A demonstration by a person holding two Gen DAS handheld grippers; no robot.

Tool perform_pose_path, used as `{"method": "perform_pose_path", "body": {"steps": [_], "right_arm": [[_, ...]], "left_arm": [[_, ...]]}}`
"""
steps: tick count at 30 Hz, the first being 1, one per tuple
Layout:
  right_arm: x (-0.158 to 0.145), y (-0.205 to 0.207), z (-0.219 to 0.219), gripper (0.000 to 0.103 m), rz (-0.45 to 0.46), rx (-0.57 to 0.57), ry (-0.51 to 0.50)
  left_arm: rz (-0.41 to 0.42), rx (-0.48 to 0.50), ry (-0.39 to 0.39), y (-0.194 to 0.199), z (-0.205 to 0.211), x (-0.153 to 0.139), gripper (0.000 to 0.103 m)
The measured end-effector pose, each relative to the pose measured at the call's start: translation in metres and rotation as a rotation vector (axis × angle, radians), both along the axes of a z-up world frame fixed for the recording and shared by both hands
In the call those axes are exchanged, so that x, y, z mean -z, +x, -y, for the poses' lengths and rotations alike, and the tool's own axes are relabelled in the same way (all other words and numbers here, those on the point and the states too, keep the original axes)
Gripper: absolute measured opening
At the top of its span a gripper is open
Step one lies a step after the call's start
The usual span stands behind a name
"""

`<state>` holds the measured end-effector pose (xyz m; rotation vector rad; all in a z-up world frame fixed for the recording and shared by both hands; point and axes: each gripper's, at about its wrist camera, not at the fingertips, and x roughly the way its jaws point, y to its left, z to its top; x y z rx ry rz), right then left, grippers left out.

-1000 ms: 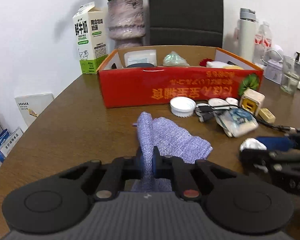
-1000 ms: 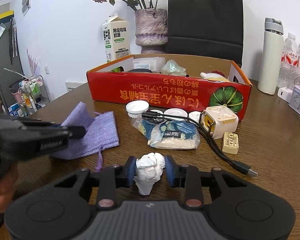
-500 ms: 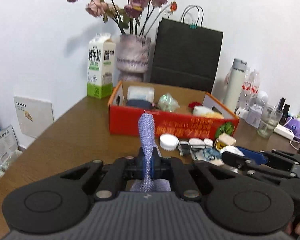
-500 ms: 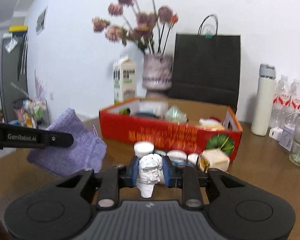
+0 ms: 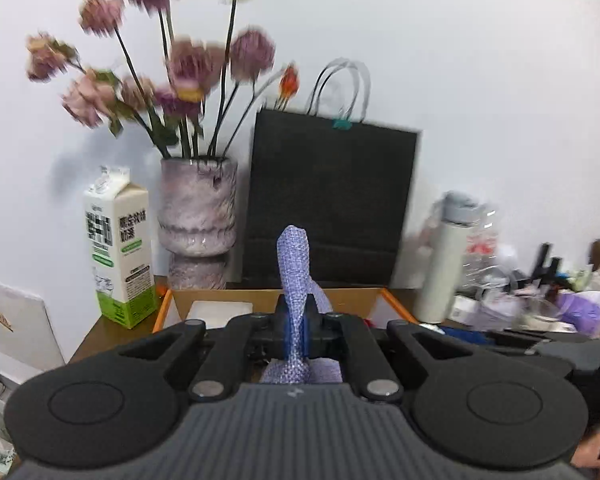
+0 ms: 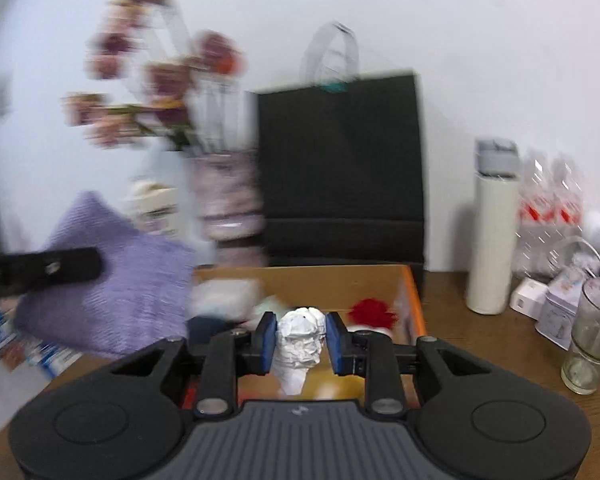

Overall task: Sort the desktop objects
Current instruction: 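Carry the cloth bag and tissue into the box and release both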

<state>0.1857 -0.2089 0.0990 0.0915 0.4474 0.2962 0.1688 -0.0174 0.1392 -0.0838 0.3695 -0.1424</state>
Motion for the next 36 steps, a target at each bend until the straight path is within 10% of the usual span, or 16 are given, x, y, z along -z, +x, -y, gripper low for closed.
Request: {"method": "perform_pose_path", "body": {"steps": [11,15,21,29,36], "right_arm": [[0.042,0.119,-0.014,0.028,-0.227,0.053,0.082],[0.055,0.121,-0.013,0.063,-0.257,0.075,0.071],[0.019,0.099,0.001,0.068,-0.197,0.121,0.127],[-0.048,0.010,0.003,0.091,-0.039,0.088,0.068],[-0.013,-0.041,-0.006,0.097,-0.126,-0.024,-0.089]], "left_arm": [[-0.284,-0.038,0.173,0.107,0.005,0.085,0.012],[-0.256,-0.079,0.273,0.101,0.013,0.088,0.075],[-0.220,-0.162,0.261,0.076,0.002,0.053,0.099],[-0.309,-0.229,0.174,0.021,-0.024,0.038,0.103],[-0.306,-0.164,0.128,-0.057,-0.022,0.068,0.103]]}}
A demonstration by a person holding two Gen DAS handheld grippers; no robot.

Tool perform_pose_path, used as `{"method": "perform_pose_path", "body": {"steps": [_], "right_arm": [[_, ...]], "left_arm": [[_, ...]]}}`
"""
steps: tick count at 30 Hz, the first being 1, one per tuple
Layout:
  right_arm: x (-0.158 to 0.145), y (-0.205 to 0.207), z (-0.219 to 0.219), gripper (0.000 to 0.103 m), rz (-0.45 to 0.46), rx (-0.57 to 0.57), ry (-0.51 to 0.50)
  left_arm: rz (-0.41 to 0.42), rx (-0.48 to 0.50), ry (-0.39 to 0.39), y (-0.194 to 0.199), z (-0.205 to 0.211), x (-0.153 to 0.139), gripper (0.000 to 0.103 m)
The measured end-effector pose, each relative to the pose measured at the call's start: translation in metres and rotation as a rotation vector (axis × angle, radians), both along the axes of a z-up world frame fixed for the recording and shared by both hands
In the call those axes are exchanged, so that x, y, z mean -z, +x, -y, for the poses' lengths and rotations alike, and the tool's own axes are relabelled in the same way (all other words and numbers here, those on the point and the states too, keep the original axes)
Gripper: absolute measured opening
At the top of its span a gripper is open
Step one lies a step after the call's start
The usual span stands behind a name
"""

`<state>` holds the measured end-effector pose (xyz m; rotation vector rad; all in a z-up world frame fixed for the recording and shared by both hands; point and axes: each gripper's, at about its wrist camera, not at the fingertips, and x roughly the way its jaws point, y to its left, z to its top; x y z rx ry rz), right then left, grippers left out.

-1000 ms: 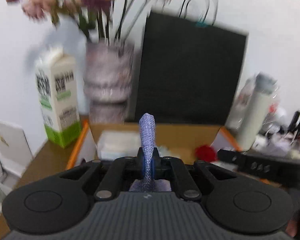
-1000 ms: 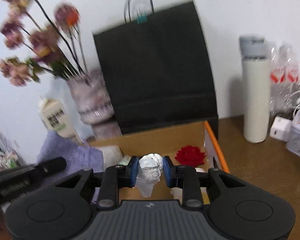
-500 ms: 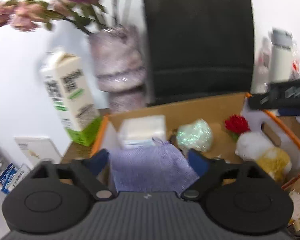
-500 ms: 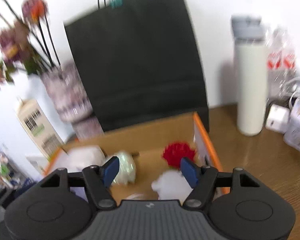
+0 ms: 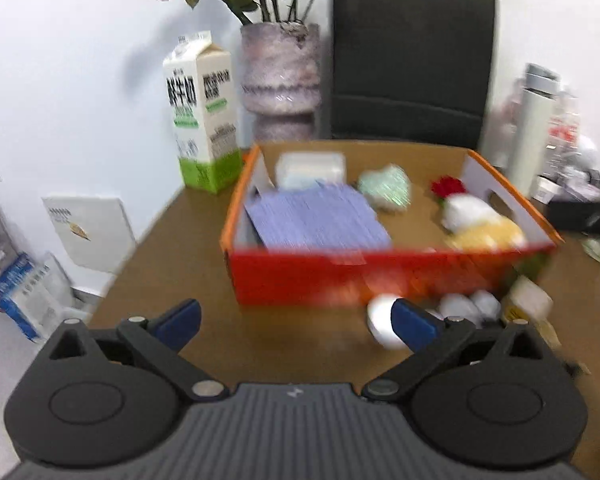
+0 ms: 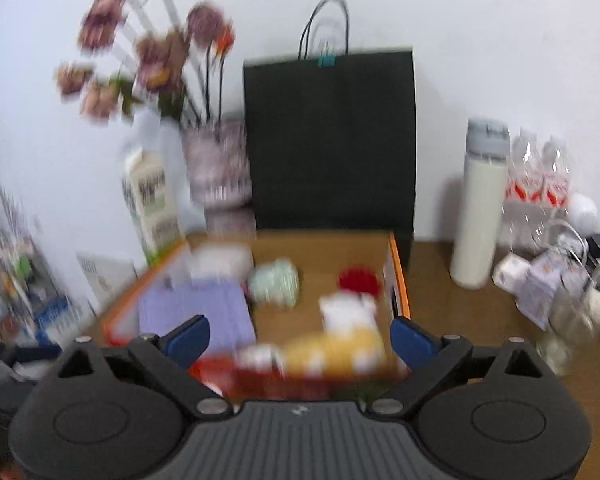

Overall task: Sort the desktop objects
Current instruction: 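Carry the cloth bag and tissue into the box and release both, then grasp the white cube with the right gripper while the left grasps a white puck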

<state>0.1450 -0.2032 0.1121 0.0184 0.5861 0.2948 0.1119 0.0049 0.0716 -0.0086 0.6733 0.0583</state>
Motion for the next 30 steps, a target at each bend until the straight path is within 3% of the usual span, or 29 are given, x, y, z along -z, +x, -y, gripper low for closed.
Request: {"method": "perform_pose_path", "body": {"steps": [4,8,12,13,16,20,30], "right_arm": [[0.036,-0.039,0.006,0.097,0.014,-0.050,0.007],[0.070,-0.059,0.009,0.097,0.009,-0.077,0.009],[0.100,-0.063,0.016,0.096,-0.162,-0.035,0.114],[0.102,-0.065,0.013,0.096,-0.185,-0.041,0.111],[0.106,-0.076,0.003,0.096,-0.144,-0.072,0.075],[0.110,-0.082,-0.010,0.096,-0.105,-0.058,-0.014],[0.109,-0.076,0.001,0.096,-0.082,0.002,0.021]], "left_arm": [[0.023,0.072,-0.067,-0.042,-0.002,0.027,0.103],[0.040,0.097,-0.045,-0.057,0.003,0.047,0.103],[0.043,0.087,-0.042,-0.056,0.005,0.059,0.103],[0.020,0.074,-0.041,-0.055,0.006,0.062,0.103],[-0.016,0.050,-0.022,-0.051,0.006,0.067,0.103],[-0.037,0.041,-0.077,-0.048,-0.005,0.069,0.103],[-0.041,0.028,-0.060,-0.051,-0.003,0.070,0.103]]}}
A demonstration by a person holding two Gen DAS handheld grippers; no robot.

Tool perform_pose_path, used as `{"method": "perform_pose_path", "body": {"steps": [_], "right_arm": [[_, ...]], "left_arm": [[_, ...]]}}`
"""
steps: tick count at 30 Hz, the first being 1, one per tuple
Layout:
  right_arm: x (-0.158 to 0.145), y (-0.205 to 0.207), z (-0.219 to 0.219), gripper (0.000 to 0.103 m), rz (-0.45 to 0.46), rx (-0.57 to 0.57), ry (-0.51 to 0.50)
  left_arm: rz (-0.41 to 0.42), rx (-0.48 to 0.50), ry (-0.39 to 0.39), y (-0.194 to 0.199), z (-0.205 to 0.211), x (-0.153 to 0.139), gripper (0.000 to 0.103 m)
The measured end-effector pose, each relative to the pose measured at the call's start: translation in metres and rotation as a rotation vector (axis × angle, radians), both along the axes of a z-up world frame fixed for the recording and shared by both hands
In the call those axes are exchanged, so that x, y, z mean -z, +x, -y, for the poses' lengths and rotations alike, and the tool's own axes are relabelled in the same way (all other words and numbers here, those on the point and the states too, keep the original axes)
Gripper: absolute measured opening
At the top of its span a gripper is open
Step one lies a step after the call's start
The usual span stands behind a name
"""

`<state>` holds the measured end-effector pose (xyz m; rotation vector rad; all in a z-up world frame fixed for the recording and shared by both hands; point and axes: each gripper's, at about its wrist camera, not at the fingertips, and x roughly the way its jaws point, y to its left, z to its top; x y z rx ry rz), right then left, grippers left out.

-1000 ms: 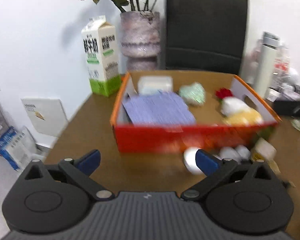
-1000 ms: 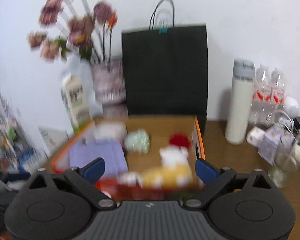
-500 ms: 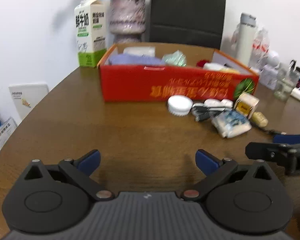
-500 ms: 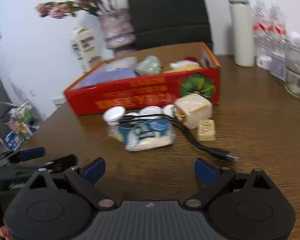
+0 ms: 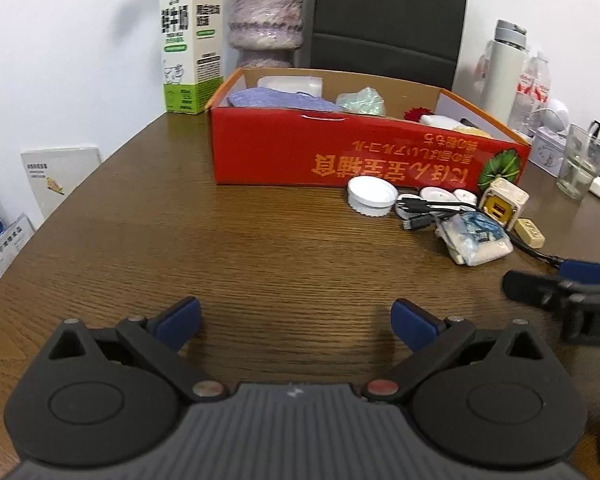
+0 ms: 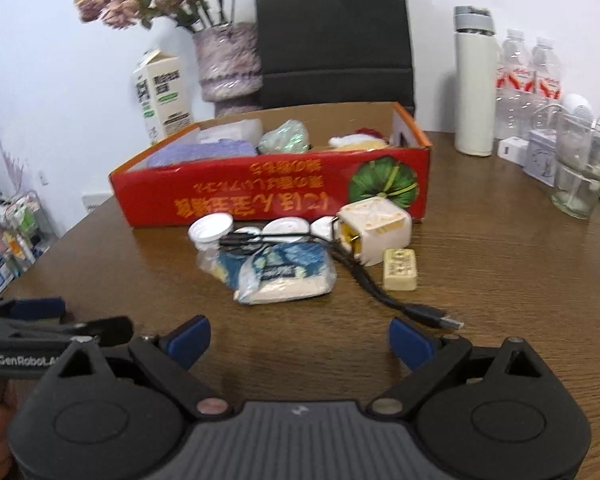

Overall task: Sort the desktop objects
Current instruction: 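Grasp the white cube with the right gripper while the left grasps a white puck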

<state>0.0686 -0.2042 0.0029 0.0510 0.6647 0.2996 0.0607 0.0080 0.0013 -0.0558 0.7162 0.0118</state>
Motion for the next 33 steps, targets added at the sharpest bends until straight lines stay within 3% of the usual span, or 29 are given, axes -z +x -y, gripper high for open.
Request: {"method": "perform_pose_path", "body": {"steps": [6,11,15,17,21,24,27,29,33], "right_arm": [[-0.007,-0.002,0.013,0.095,0.138,0.110,-0.030],[0.001,0.012,0.024,0.081,0.078,0.136,-0.031],[-0.005,0.024,0.024,0.080,0.126,0.119,-0.017],[-0.007,0.043,0.020,0.081,0.085,0.118,-0.033],[-0.012,0.079,0.010,0.077,0.018,0.113,-0.014],[-0.012,0.098,0.009,0.077,-0.004,0.177,-0.002],[-0.005,0.111,0.016,0.076,-0.045,0.174,0.042],[0.002,0.115,0.023,0.068,-0.062,0.168,0.060],[0.006,0.113,0.031,0.067,-0.037,0.181,0.063]], "left_arm": [[-0.006,-0.003,0.021,0.000,0.001,0.000,0.103],[-0.009,-0.003,0.039,-0.001,0.002,0.001,0.103],[-0.022,-0.006,-0.023,0.011,-0.006,-0.006,0.103],[-0.026,-0.017,-0.043,0.029,-0.006,-0.022,0.103],[0.054,0.054,-0.004,0.065,0.012,-0.049,0.103],[0.054,0.092,0.017,0.094,0.031,-0.045,0.099],[0.002,0.055,0.074,0.114,0.045,-0.026,0.085],[-0.028,0.056,0.026,0.120,0.046,-0.013,0.081],[-0.030,0.025,-0.075,0.124,0.037,-0.006,0.076]]}}
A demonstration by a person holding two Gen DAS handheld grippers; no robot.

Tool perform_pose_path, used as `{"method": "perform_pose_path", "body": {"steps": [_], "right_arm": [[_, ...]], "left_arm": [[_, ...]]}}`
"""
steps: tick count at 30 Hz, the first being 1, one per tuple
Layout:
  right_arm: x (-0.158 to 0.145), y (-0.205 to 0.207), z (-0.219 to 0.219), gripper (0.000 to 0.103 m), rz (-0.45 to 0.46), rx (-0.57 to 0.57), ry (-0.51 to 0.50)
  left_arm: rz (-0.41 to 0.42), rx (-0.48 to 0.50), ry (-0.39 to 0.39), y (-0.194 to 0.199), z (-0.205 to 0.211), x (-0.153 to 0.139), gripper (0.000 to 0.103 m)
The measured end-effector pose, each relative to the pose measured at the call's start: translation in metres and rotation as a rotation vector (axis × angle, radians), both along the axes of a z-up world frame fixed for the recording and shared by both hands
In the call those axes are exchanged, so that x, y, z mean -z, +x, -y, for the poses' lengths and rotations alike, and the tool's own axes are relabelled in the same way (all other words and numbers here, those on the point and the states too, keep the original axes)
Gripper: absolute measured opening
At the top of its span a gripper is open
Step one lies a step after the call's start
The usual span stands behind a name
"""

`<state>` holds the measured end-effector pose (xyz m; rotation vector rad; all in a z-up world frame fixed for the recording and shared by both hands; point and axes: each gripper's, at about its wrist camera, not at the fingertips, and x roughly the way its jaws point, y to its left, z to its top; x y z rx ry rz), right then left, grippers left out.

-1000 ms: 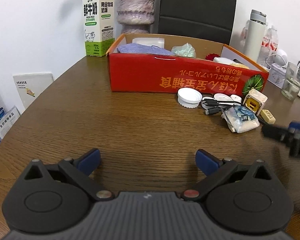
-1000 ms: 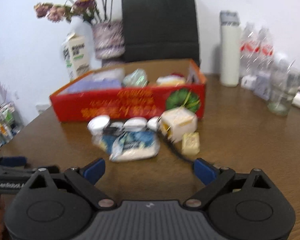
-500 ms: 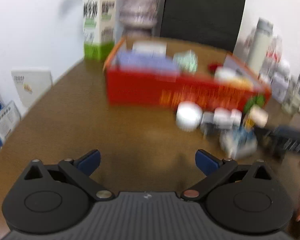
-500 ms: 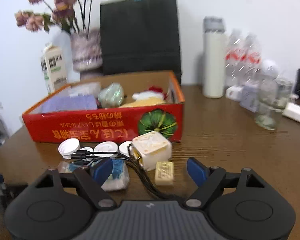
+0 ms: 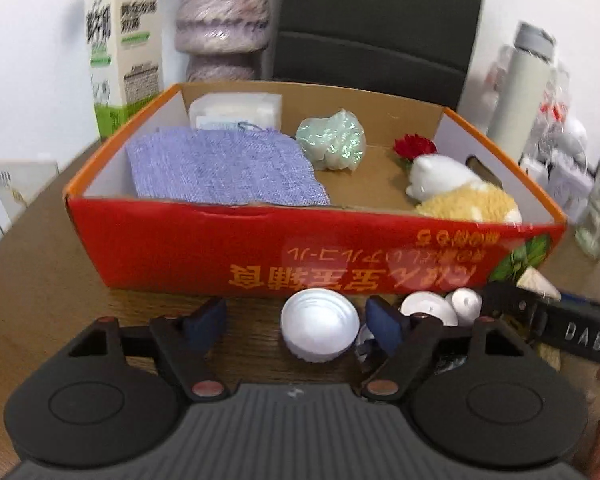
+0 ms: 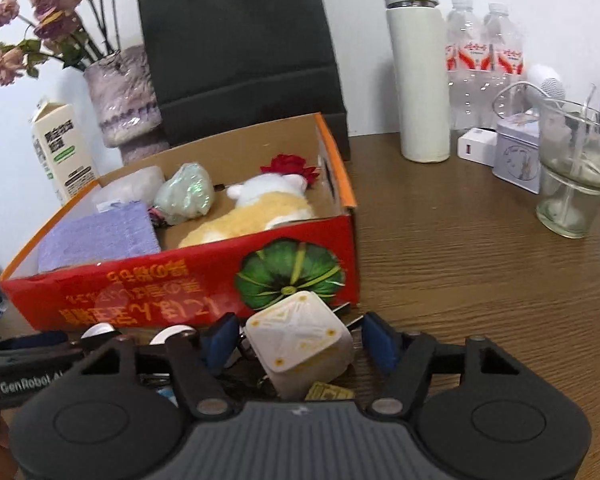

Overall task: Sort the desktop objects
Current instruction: 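Grasp the white cube with the right gripper while the left grasps a white puck, then carry the cube and puck over the box and release both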

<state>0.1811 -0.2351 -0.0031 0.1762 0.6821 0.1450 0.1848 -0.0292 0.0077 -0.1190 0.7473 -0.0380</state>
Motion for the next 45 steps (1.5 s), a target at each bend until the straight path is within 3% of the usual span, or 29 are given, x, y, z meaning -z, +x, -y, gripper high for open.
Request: {"method": "perform_pose_path", "body": {"steps": [2,3,8,12,16,20,24,28,32,39,42,45], "right_arm": [[0.002,0.000,0.001,0.067,0.020,0.005,0.000],[0.003,-0.001,0.002,0.067,0.023,0.008,0.006],[0.000,-0.008,0.008,0.066,0.034,0.010,0.028],[-0.008,-0.017,0.016,0.066,0.069,0.025,0.055],[-0.020,-0.035,0.024,0.066,0.189,0.027,0.077],[-0.037,-0.051,0.024,0.066,0.312,0.007,0.086],[-0.059,-0.054,0.030,0.066,0.339,-0.007,0.090],[-0.078,-0.039,0.040,0.066,0.273,-0.033,0.183],[-0.093,-0.015,0.034,0.066,0.211,-0.067,0.237],[-0.110,0.047,-0.010,0.066,0.135,-0.108,0.102],[-0.103,0.089,-0.029,0.066,0.059,-0.132,0.124],[-0.091,0.133,-0.047,0.066,-0.018,-0.115,0.095]], "left_arm": [[0.025,-0.015,-0.018,-0.003,-0.002,0.001,0.060],[0.027,-0.015,-0.006,-0.005,-0.001,0.001,0.041],[0.035,-0.004,-0.091,-0.021,-0.015,-0.003,0.041],[0.101,-0.020,-0.131,-0.038,-0.027,-0.016,0.041],[0.159,-0.004,-0.190,-0.053,-0.036,-0.032,0.041],[0.172,-0.003,-0.190,-0.045,-0.036,-0.047,0.041],[0.143,-0.011,-0.156,-0.021,-0.042,-0.073,0.041],[0.099,-0.027,-0.147,0.020,-0.044,-0.087,0.041],[0.003,0.005,-0.102,0.064,-0.037,-0.080,0.041],[-0.016,-0.003,-0.084,0.105,-0.051,-0.070,0.041],[-0.003,-0.025,-0.073,0.113,-0.067,-0.070,0.041],[-0.046,-0.037,-0.060,0.124,-0.080,-0.059,0.041]]}}
